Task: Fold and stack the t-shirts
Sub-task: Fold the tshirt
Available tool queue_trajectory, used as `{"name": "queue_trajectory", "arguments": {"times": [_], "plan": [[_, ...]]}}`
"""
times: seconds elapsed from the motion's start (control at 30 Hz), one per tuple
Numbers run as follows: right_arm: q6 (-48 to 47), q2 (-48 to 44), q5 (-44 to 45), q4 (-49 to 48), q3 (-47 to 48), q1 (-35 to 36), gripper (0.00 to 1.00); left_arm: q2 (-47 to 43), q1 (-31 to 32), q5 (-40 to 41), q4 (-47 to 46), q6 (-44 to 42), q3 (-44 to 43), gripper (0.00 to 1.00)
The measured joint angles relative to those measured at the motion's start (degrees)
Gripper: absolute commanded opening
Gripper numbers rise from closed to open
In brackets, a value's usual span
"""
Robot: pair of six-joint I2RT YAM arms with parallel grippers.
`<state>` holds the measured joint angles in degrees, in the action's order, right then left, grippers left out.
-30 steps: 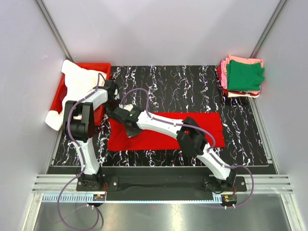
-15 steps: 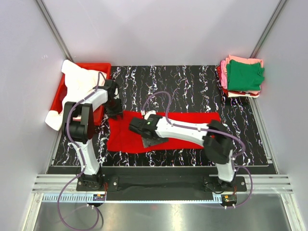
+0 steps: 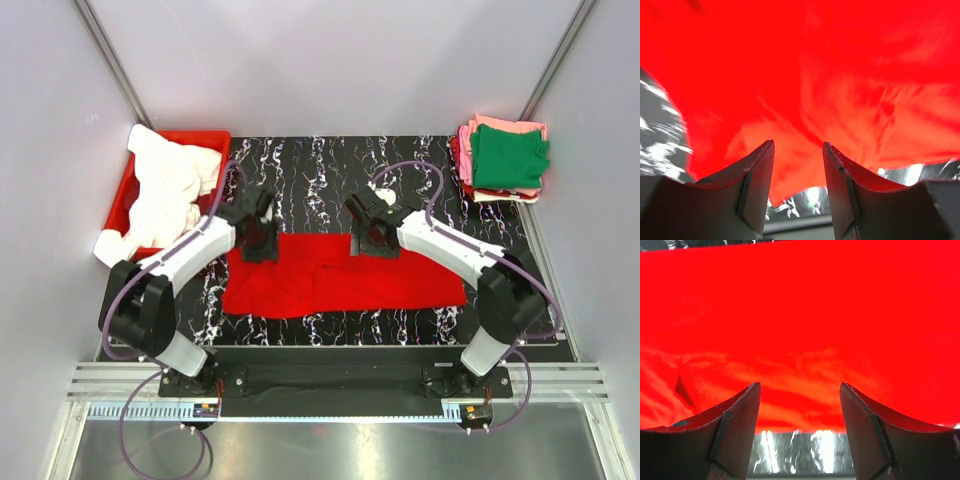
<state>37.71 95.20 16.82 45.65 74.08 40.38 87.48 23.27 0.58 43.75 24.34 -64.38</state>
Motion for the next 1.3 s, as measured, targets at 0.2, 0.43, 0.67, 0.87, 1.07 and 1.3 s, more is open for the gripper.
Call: {"name": "queue_trajectory", "arguments": {"times": [0.2,0.43,0.67,0.87,1.07,1.3], "plan": [[-5.1,6.3,-4.5,-7.1,-2.1,-4.3,0.69,3.4,5.4,-1.4,-0.8,4.4,6.3,0.48],[-7.3,11.1,-9.4,-13.3,-5.7,-8.3,0.65,8.3,6.8,-2.7,-4.8,6.5,6.4,0.48],[-3.7,5.4,-13.7,-22.2,-14.4,-9.1,0.64,18.4,5.0,-2.6,-0.2,4.4,-5.0,0.47],[10.3,0.0,-18.8,-29.9,-22.1,0.0,0.68,40.4,2.3,-2.3,7.5,1.7,-39.0,0.47],[17.8,3.5,-21.3,-20.9,-11.6,17.6,0.79,60.6,2.6,-9.5,7.9,-0.7,-74.8,0.52],[17.3,-2.9,-10.2,-2.9,-2.8,16.1,0.84,50.8,3.1,-14.4,5.7,-0.9,-61.7,0.67]]}}
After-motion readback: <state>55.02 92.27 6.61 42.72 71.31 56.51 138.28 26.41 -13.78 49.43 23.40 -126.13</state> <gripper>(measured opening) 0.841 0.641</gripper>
